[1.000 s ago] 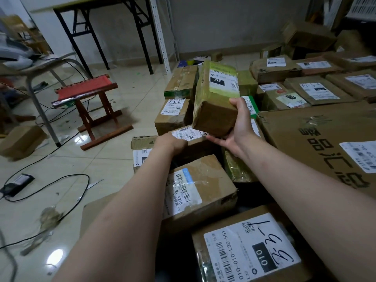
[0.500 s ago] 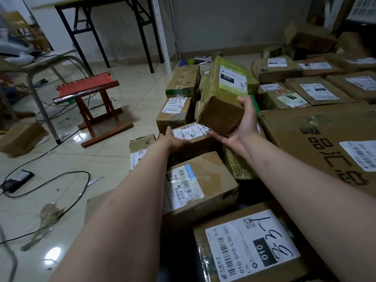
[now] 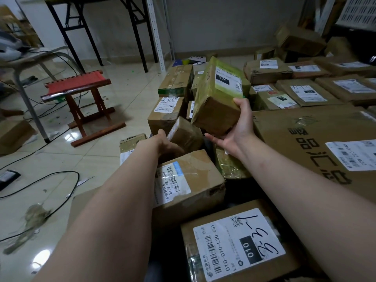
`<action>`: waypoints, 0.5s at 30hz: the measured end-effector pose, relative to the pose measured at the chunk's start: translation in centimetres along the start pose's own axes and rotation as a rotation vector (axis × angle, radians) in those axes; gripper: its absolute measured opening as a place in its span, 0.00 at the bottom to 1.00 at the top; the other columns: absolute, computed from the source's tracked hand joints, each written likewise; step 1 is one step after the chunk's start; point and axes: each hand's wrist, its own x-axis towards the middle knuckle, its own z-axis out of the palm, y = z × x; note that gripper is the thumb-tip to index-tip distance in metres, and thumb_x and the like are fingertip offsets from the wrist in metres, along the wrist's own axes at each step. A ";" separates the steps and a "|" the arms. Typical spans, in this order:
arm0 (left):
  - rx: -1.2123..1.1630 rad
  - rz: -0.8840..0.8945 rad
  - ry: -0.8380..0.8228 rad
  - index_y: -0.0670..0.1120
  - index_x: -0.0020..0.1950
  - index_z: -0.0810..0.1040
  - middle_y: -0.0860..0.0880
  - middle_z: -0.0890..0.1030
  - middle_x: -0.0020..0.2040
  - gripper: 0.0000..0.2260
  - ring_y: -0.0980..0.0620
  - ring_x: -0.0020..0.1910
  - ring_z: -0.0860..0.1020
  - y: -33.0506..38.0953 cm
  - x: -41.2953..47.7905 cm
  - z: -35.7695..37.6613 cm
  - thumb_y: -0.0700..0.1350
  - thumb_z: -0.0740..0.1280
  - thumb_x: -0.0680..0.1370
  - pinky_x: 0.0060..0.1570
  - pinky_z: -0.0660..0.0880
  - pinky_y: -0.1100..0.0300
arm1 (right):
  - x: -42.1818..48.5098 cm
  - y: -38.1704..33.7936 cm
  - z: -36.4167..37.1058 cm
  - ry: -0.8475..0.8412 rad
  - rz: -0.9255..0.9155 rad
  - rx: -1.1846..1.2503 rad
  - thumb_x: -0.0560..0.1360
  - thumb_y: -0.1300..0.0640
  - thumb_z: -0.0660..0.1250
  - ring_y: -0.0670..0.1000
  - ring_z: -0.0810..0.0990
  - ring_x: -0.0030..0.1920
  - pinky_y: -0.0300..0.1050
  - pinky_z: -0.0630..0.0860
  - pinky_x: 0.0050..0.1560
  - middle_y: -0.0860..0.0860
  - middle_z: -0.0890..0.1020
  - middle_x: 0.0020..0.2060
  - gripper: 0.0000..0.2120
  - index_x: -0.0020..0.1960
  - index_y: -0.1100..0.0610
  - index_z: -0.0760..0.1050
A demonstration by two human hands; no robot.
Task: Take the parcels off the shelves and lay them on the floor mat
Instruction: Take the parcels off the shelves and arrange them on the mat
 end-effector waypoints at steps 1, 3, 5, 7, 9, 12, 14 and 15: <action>-0.022 -0.001 -0.003 0.48 0.74 0.57 0.42 0.70 0.67 0.61 0.37 0.66 0.70 -0.2 0.2 0.0 0.64 0.77 0.45 0.60 0.73 0.41 | 0.0 0.1 0.0 -0.002 0.000 -0.005 0.71 0.36 0.65 0.61 0.81 0.54 0.55 0.82 0.40 0.59 0.83 0.53 0.25 0.58 0.53 0.77; -0.005 0.026 -0.023 0.46 0.75 0.61 0.42 0.69 0.70 0.56 0.38 0.67 0.70 -0.4 0.5 -0.2 0.64 0.77 0.51 0.64 0.72 0.40 | 0.0 0.1 0.0 -0.013 -0.006 -0.015 0.71 0.37 0.65 0.61 0.81 0.54 0.56 0.82 0.40 0.58 0.83 0.52 0.23 0.57 0.52 0.77; 0.046 0.059 -0.015 0.47 0.70 0.68 0.43 0.69 0.70 0.47 0.39 0.68 0.69 -0.2 0.7 -0.3 0.66 0.75 0.56 0.66 0.71 0.41 | 0.1 0.1 0.0 -0.020 -0.004 -0.017 0.72 0.37 0.65 0.61 0.81 0.54 0.57 0.82 0.41 0.58 0.83 0.53 0.23 0.58 0.52 0.77; 0.091 0.062 0.014 0.54 0.61 0.69 0.44 0.67 0.68 0.40 0.39 0.68 0.67 0.4 0.5 -0.3 0.68 0.74 0.55 0.66 0.70 0.41 | 0.1 0.2 0.0 -0.022 -0.005 -0.022 0.72 0.37 0.64 0.61 0.81 0.55 0.58 0.82 0.44 0.58 0.83 0.54 0.23 0.59 0.52 0.77; 0.116 0.065 -0.015 0.56 0.54 0.67 0.45 0.68 0.65 0.39 0.40 0.65 0.68 1.0 0.3 -0.1 0.70 0.70 0.48 0.64 0.71 0.40 | 0.1 0.2 0.0 -0.023 -0.009 -0.025 0.72 0.37 0.64 0.60 0.81 0.55 0.58 0.82 0.45 0.58 0.83 0.55 0.24 0.60 0.53 0.77; 0.103 0.061 -0.082 0.54 0.57 0.66 0.44 0.72 0.63 0.43 0.41 0.62 0.72 1.0 0.7 -0.2 0.67 0.71 0.46 0.63 0.72 0.41 | 0.0 0.1 -0.2 -0.039 -0.003 -0.015 0.73 0.37 0.63 0.61 0.80 0.57 0.57 0.82 0.45 0.59 0.82 0.57 0.26 0.63 0.54 0.76; 0.082 0.054 -0.084 0.51 0.62 0.65 0.43 0.72 0.64 0.48 0.41 0.61 0.72 0.4 1.2 -0.4 0.66 0.73 0.45 0.62 0.73 0.40 | 0.0 0.1 -0.4 -0.049 -0.001 0.005 0.73 0.37 0.63 0.62 0.80 0.57 0.57 0.82 0.45 0.60 0.82 0.58 0.27 0.64 0.54 0.76; 0.070 0.042 -0.072 0.50 0.66 0.63 0.42 0.72 0.65 0.53 0.40 0.61 0.73 0.1 1.4 -0.5 0.65 0.74 0.45 0.61 0.73 0.40 | 0.0 0.1 -0.5 -0.052 -0.002 0.016 0.73 0.37 0.63 0.62 0.80 0.57 0.57 0.82 0.46 0.60 0.82 0.58 0.27 0.63 0.54 0.76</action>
